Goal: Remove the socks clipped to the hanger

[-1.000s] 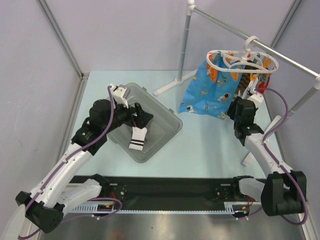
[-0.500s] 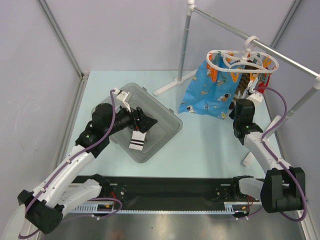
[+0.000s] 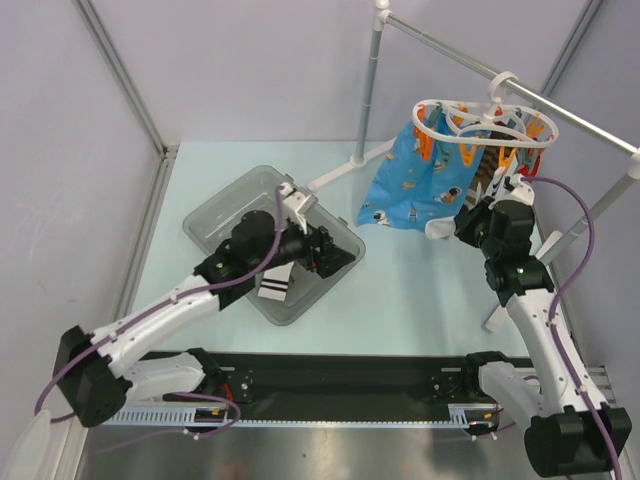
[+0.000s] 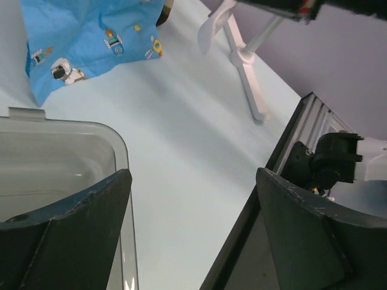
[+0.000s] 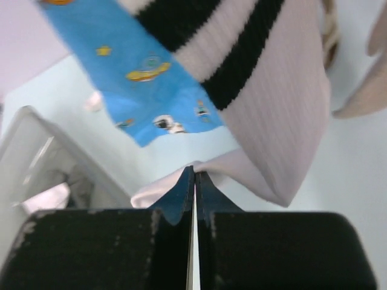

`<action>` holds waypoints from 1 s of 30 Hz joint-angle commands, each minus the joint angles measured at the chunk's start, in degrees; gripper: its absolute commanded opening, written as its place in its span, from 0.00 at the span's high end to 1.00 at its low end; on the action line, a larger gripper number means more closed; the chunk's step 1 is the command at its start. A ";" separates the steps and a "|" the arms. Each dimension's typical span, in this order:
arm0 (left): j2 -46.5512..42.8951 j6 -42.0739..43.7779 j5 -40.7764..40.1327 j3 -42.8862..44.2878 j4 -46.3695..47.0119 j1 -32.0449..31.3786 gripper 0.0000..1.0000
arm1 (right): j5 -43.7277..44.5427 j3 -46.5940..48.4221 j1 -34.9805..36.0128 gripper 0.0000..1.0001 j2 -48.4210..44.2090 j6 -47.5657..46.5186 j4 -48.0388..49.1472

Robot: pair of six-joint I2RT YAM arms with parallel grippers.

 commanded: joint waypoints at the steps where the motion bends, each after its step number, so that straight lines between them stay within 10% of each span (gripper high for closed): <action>1: 5.64 1.06 -2.36 3.42 8.01 -2.28 0.11 | -10.81 2.98 -0.16 1.00 -3.28 3.05 -4.50; 26: 34.48 14.68 -1.13 30.06 12.50 -10.72 0.06 | -27.52 7.99 -0.16 1.00 -5.40 8.41 -4.41; 30: 36.85 14.95 -0.34 32.87 11.36 -11.16 0.24 | -27.35 8.08 -0.16 1.00 -5.58 8.59 -4.40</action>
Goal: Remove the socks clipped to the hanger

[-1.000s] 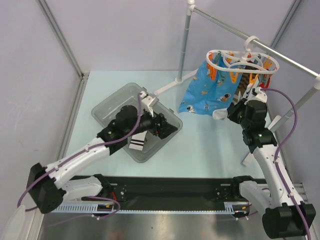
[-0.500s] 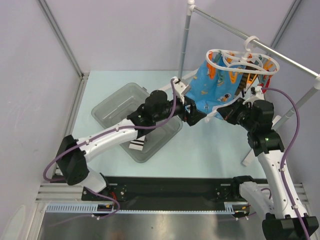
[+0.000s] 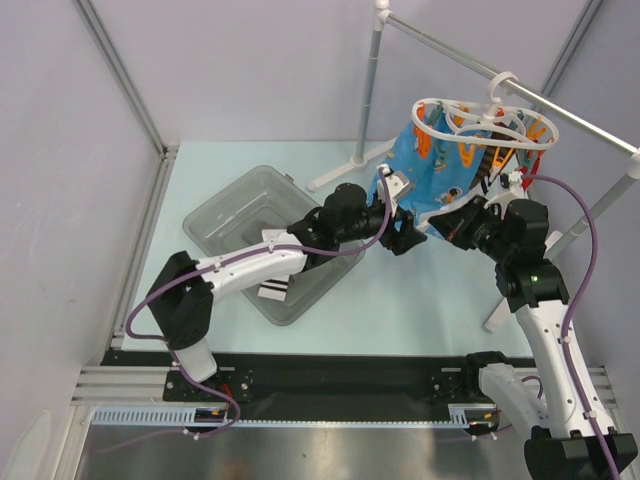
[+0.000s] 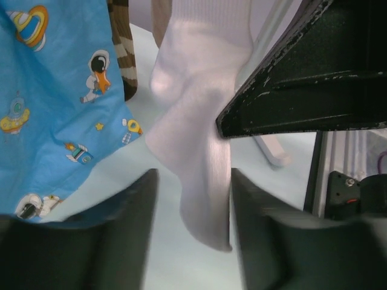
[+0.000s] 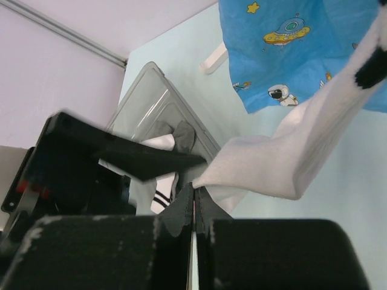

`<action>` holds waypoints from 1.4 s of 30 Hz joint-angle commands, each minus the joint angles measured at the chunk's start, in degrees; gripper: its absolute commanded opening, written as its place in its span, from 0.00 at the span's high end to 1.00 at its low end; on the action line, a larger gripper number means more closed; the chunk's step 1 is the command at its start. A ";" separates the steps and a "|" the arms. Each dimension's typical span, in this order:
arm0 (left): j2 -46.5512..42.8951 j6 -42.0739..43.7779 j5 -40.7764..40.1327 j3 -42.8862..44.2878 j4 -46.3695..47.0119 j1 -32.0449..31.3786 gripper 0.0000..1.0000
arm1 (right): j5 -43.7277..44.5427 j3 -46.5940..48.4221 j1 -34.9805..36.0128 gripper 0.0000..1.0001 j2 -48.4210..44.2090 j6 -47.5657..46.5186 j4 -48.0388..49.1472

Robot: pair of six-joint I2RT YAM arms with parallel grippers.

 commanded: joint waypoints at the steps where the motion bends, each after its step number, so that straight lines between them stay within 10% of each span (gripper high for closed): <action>1: 1.03 2.09 1.68 5.03 -0.11 -0.54 0.52 | -1.07 2.22 -0.16 1.00 -0.92 0.61 2.02; 3: 0.95 1.66 1.24 5.30 -0.21 -0.63 0.74 | -0.90 2.93 -0.16 0.96 -0.57 -0.17 0.88; 6: 0.07 1.22 -0.51 5.47 -1.53 -0.80 1.00 | 3.31 6.35 -0.16 0.63 1.35 -2.36 -4.80; 11: -3.35 1.13 -2.28 3.54 -1.88 -0.89 1.00 | 14.54 17.32 -0.34 0.39 5.31 -7.56 -17.72; 21: -7.39 0.51 -2.63 1.43 -4.26 -1.42 1.00 | 28.19 43.00 -5.95 0.36 17.53 -9.15 -27.25; 42: -9.16 -0.81 -2.81 0.20 -5.13 -2.12 1.00 | 30.65 40.72 -5.96 0.37 23.33 -14.42 -15.91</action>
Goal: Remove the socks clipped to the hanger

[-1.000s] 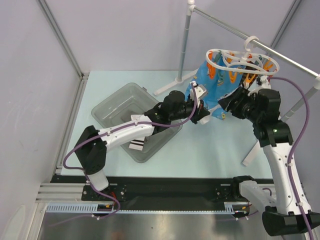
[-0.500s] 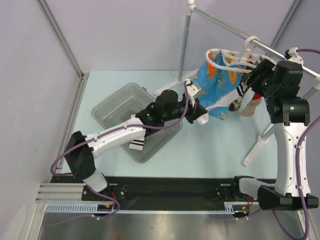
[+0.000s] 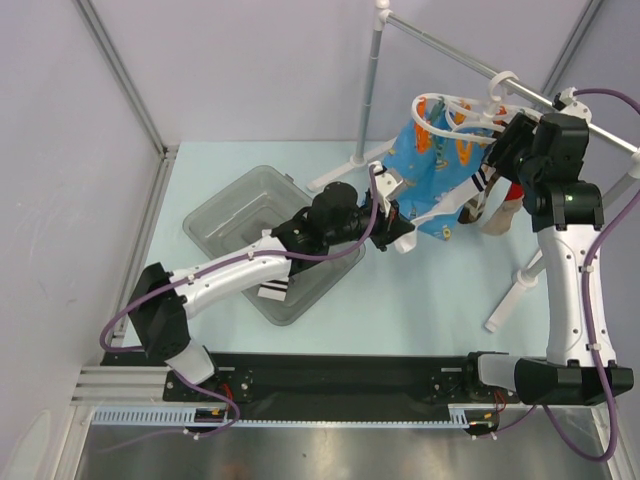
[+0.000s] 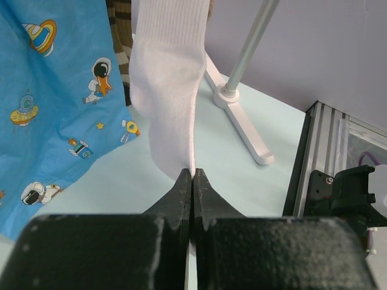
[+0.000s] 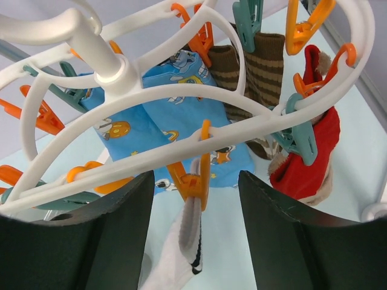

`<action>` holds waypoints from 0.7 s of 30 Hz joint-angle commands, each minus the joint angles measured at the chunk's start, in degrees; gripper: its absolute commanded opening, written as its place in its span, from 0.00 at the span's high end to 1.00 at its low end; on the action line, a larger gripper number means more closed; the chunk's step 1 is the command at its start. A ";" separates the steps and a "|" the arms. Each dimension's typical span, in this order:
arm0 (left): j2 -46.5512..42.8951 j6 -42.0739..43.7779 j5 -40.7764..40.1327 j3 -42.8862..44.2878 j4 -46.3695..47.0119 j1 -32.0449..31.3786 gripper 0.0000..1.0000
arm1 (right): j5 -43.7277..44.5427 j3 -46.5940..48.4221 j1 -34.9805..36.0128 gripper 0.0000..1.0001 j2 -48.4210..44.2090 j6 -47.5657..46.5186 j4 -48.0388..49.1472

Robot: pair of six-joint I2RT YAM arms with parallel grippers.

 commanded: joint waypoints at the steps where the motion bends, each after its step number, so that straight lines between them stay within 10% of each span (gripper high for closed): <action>1: -2.75 -0.68 -0.88 -0.11 1.03 -0.61 1.00 | 2.15 -0.67 0.05 0.37 -0.78 -2.35 4.46; 21: -3.02 -0.15 -2.11 1.04 -0.20 -2.28 1.00 | 8.30 -11.31 4.88 0.48 -6.48 -5.87 18.16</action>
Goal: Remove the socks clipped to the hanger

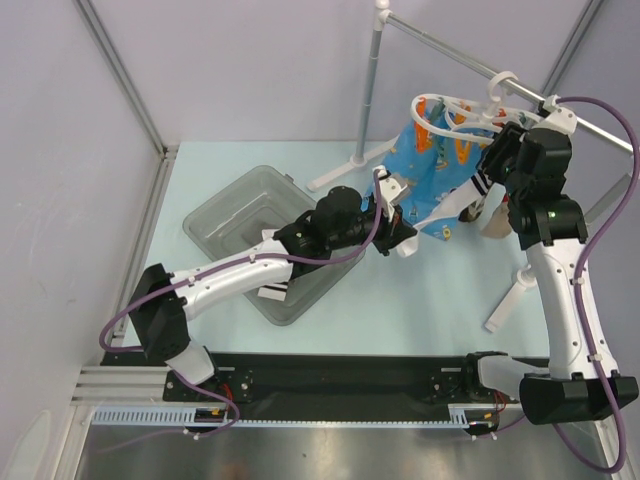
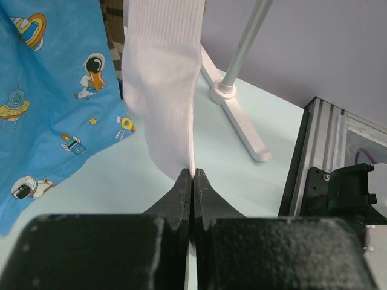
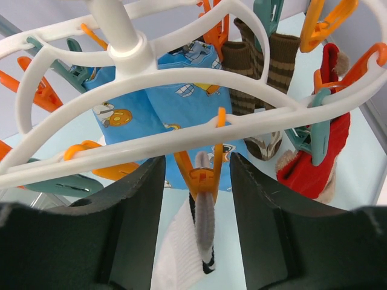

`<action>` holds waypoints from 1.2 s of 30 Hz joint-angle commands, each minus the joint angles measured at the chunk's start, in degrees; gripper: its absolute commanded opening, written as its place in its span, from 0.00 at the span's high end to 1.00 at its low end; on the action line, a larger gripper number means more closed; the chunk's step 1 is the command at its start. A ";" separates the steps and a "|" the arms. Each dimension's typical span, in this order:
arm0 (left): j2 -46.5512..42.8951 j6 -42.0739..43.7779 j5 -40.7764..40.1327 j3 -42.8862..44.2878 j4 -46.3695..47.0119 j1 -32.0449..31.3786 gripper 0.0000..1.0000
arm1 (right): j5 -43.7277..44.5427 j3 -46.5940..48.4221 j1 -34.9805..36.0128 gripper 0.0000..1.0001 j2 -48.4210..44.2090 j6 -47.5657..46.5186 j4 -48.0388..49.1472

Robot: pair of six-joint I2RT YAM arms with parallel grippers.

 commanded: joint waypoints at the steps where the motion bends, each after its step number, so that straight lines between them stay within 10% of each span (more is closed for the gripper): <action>1: -3.00 -0.21 -0.67 1.21 0.59 -0.82 1.00 | 2.69 -1.13 0.27 0.48 -2.09 -1.41 5.91; 18: -4.31 -0.48 -2.95 0.69 -0.29 -1.52 1.00 | 2.17 -2.62 0.36 0.98 -3.76 -0.97 7.40; 36: -4.67 -3.55 -7.44 -3.01 -4.07 -1.43 1.00 | -5.39 -4.38 -2.19 1.00 -5.35 4.39 7.58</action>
